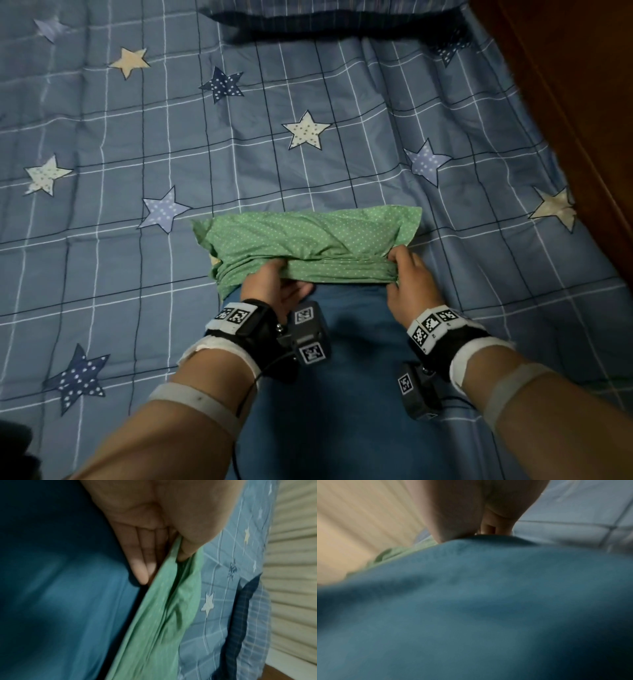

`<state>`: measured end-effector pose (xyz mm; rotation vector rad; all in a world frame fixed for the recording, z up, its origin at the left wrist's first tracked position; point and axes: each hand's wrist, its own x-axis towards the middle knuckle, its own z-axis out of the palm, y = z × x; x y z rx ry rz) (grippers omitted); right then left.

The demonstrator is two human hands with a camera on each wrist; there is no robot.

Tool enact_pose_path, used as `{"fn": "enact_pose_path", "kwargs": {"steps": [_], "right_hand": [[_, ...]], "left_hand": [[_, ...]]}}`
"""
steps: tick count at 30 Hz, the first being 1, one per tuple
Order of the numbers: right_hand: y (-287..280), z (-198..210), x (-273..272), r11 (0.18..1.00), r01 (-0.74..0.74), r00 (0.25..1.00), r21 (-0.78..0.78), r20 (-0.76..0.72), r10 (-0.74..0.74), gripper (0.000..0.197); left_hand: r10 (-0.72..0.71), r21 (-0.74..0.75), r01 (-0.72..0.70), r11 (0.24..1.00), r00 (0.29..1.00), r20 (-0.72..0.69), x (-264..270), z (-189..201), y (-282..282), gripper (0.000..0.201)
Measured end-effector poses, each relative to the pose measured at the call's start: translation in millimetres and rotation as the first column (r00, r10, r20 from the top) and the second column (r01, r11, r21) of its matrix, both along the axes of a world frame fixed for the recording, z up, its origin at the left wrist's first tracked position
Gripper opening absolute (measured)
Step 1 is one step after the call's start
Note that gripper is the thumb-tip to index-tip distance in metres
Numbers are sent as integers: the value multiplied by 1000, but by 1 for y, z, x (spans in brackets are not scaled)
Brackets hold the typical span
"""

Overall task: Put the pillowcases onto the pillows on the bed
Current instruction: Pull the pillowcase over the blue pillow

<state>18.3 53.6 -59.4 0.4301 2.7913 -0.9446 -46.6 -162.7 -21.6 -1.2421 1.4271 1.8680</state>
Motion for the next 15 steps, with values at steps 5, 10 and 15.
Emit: {"fn": "enact_pose_path", "kwargs": {"steps": [5,10,15], "right_hand": [[1,1,8,995,-61,998,72,12,61,41],[0,-1,12,991,-55,997,125,53,49,39],[0,-9,17,984,-20,995,177,100,2,48]], "left_hand": [[117,-212,-110,971,993,21,0,-16,-59,21],[-185,-513,257,819,965,187,28,-29,-114,37],[-387,-599,417,684,903,187,80,-48,-134,26]]}}
